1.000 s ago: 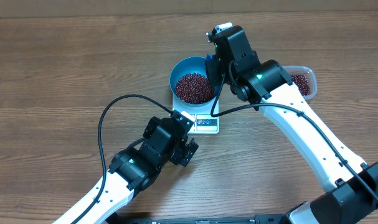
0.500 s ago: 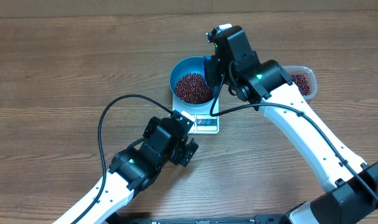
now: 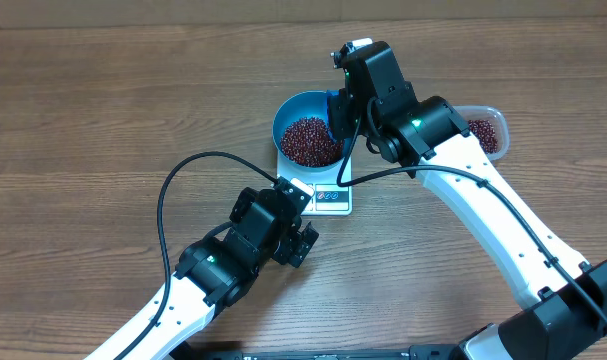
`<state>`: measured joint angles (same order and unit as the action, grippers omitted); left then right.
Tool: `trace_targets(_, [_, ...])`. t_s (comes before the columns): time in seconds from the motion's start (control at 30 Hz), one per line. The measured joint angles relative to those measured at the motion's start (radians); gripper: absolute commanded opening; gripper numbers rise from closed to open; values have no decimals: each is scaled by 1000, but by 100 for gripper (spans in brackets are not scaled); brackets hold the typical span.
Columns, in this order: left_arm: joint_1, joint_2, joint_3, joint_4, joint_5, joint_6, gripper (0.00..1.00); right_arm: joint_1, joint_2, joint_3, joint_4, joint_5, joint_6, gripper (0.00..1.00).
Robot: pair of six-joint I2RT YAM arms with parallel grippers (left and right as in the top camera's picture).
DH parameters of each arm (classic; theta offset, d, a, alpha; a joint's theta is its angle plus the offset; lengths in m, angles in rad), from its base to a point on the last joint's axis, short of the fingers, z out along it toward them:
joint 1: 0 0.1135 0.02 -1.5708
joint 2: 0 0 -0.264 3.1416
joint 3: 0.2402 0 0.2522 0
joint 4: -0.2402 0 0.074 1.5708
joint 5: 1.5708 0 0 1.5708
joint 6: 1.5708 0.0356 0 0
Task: Scoop item into bowl and weigh 150g on scale
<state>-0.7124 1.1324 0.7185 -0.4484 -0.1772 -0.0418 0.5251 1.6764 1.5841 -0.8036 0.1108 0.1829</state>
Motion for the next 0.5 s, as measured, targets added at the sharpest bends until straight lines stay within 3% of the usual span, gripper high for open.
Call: trace_targets(0.5, [0,0,0,0,0,0,100,-2,0,0,-5,-2,-17,4])
